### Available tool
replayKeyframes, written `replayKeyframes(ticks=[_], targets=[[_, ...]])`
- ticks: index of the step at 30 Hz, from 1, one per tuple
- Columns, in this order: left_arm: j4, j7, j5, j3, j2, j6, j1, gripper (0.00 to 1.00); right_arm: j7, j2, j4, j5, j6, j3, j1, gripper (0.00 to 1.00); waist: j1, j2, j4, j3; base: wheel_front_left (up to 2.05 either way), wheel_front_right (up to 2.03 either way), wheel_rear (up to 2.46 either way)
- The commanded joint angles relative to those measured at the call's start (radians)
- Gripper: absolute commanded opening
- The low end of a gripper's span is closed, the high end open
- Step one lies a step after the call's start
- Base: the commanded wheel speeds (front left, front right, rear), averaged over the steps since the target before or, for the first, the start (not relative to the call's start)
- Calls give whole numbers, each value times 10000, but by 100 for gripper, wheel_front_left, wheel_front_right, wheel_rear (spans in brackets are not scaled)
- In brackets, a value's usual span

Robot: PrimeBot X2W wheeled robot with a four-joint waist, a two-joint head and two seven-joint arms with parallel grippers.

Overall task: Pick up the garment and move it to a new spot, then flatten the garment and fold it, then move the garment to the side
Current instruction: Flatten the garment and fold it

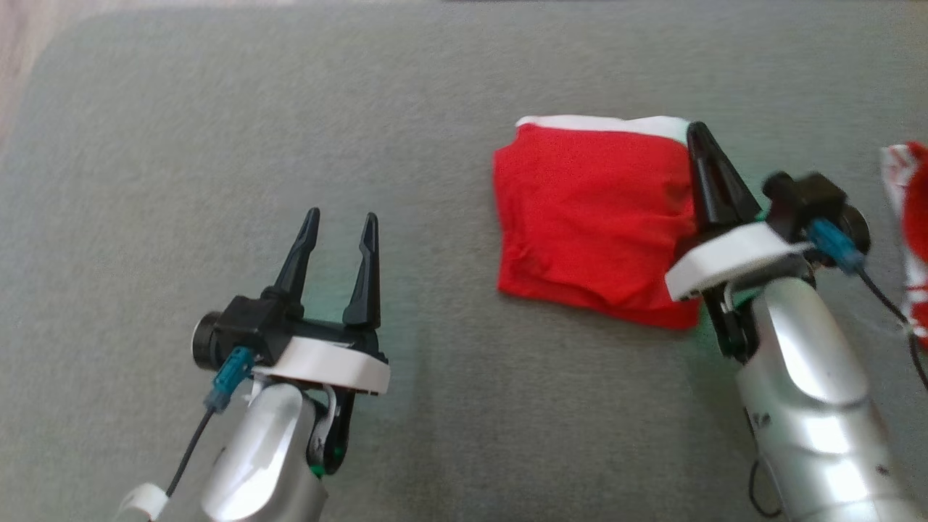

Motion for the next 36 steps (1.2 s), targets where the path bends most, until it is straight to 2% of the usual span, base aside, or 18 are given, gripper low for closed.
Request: replayKeyframes(ticks=[1,8,11,15,21,27,29,32,36], targets=[[-339,-51,-75,200,93,75,-383,100,42,73,132,-116,-9,340,-502,0,-1,0,482,451,0,0,0],[-354,-51,-168,41,93,134,-548,100,793,69,2502,-253,-9,556,-1325,0,-1,0,864,718,0,0,0],[-332,-51,-205,21,93,173,-562,100,487,70,3145,-279,-9,777,-1583,0,-1,0,927,674,0,0,0],[-240,-51,-186,87,93,195,-484,100,0,73,3036,433,-9,1745,-1794,0,-1,0,864,460,0,0,0],[-267,-51,-191,43,93,213,-445,100,-126,74,2502,1579,-9,3577,-1806,0,-1,0,730,276,0,0,0],[-223,-51,-192,-39,93,209,-482,100,1237,75,3440,2404,-9,5346,-1514,0,-1,0,667,212,0,0,0],[-196,-51,-192,-28,93,213,-499,100,1316,75,3501,2790,-9,5616,-1504,0,-1,0,630,193,0,0,0],[-116,-51,-114,151,93,224,-457,100,701,75,3563,3072,-9,5823,-1702,0,-1,0,436,69,0,0,0],[-110,-51,-33,350,93,193,-343,100,-39,75,3608,3072,-9,5172,-1899,0,-1,0,176,-202,0,0,0]])
